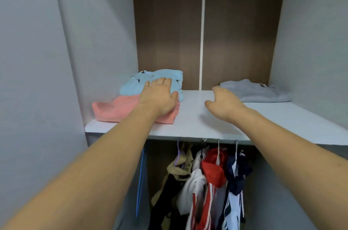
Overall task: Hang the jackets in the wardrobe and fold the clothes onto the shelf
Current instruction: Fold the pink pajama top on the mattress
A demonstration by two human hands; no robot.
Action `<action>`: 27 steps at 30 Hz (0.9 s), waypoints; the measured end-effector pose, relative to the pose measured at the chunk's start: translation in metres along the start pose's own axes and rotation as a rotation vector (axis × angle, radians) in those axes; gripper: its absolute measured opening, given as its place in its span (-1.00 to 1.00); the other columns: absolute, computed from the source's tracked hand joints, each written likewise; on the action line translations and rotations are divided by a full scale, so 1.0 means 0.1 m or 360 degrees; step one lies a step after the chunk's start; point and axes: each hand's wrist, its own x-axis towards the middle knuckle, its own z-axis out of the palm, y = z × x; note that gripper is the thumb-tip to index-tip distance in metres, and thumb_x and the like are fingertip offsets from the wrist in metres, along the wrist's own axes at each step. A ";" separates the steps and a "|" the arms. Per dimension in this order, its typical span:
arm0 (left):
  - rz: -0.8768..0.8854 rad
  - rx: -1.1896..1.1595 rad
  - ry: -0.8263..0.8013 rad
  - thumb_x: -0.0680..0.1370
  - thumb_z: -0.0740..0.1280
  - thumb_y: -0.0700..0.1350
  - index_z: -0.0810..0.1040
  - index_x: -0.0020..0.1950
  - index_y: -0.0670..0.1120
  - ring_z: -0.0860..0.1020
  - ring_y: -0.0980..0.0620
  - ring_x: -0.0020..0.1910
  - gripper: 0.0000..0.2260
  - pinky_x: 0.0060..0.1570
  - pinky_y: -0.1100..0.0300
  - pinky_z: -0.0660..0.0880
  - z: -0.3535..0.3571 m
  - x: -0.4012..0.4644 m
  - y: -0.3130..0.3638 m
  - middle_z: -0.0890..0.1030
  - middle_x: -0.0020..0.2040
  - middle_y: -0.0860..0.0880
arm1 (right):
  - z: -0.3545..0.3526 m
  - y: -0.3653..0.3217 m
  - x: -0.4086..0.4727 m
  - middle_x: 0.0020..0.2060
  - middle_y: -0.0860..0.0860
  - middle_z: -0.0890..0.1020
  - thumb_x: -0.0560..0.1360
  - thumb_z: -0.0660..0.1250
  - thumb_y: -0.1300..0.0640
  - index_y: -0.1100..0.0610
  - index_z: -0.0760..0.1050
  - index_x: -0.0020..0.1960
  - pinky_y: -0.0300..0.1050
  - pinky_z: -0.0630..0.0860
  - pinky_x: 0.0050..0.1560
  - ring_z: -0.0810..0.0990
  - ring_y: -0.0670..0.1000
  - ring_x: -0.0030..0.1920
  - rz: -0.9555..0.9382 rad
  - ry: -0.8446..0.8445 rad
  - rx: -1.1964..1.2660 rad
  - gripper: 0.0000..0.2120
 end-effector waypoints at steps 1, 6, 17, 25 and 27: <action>0.0060 -0.0021 -0.0003 0.65 0.09 0.08 0.26 0.51 -0.10 0.28 -0.11 0.46 -0.53 0.49 -0.10 0.10 0.01 -0.04 0.14 0.34 0.49 -0.09 | -0.06 0.10 -0.11 0.35 0.20 0.43 0.55 0.22 0.05 0.23 0.33 0.39 0.01 0.38 0.26 0.40 0.22 0.34 0.0010 -0.0006 -0.0009 -0.54; 0.0373 -0.0161 0.0033 0.65 0.11 0.05 0.24 0.53 -0.11 0.24 -0.10 0.49 -0.53 0.51 -0.11 0.04 -0.04 -0.28 0.71 0.31 0.51 -0.09 | -0.42 0.45 -0.73 0.44 0.20 0.34 0.58 0.22 0.08 0.26 0.23 0.48 -0.03 0.30 0.33 0.32 0.19 0.42 0.0215 0.0041 -0.0030 -0.47; 0.0830 -0.0608 0.0031 0.66 0.14 0.00 0.28 0.50 -0.19 0.33 -0.19 0.39 -0.55 0.44 -0.01 0.17 -0.15 -0.96 1.33 0.37 0.46 -0.18 | -0.84 0.42 -2.23 0.54 0.08 0.19 0.59 0.19 0.10 0.17 0.08 0.57 -0.08 0.28 0.34 0.21 0.09 0.49 0.0592 0.0176 -0.0082 -0.40; 0.1010 -0.1064 0.0032 0.68 0.13 0.02 0.22 0.55 -0.16 0.26 -0.13 0.49 -0.52 0.46 0.01 0.20 -0.73 -1.69 1.92 0.29 0.53 -0.14 | -1.33 0.39 -3.44 0.52 0.06 0.24 0.59 0.22 0.10 0.10 0.14 0.56 -0.15 0.27 0.27 0.32 0.06 0.43 0.0774 0.0335 -0.0023 -0.42; 0.1119 -0.1093 0.0138 0.67 0.14 0.00 0.23 0.54 -0.16 0.26 -0.12 0.49 -0.53 0.47 0.02 0.18 -0.96 -1.90 2.13 0.30 0.52 -0.13 | -1.51 0.41 -3.76 0.54 0.01 0.19 0.59 0.20 0.08 0.07 0.09 0.58 -0.18 0.20 0.35 0.22 0.03 0.50 0.0780 0.0386 -0.0039 -0.41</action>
